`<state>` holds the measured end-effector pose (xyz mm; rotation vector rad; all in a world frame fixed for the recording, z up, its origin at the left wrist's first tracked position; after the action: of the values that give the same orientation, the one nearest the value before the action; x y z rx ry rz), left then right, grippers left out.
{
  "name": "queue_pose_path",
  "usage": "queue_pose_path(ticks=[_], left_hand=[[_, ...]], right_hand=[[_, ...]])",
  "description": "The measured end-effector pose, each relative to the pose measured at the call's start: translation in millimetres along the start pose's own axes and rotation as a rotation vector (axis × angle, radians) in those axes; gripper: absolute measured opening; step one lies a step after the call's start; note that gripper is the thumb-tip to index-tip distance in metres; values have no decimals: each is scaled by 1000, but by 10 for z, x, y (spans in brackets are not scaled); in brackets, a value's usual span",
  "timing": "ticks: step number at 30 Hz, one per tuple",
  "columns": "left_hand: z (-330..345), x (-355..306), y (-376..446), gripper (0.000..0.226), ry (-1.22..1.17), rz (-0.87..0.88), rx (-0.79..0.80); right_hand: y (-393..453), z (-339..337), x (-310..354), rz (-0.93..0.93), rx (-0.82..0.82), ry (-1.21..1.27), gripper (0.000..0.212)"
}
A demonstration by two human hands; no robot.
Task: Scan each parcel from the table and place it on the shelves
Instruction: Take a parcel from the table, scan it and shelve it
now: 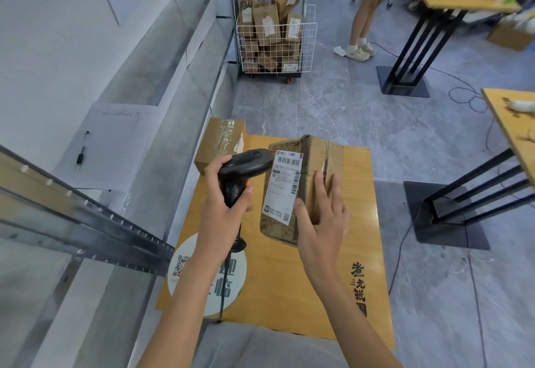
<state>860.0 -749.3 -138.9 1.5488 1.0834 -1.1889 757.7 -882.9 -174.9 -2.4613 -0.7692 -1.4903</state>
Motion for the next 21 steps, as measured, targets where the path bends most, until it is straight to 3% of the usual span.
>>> queue_pose_path(ticks=[21], left_hand=[[-42,-18,-9,74,142,93,30]], right_hand=[[62,-43,19,2,-33,24,64]])
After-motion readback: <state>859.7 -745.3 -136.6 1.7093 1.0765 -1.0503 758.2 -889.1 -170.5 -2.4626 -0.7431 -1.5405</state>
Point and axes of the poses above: each hand's wrist, its own y-axis towards the middle knuckle, its own z-axis out of the palm, x = y × z, the point moved 2 cm from there along y, towards the middle knuckle, and after that the axes turned 8 degrees about -x, right-handed, at the moved point
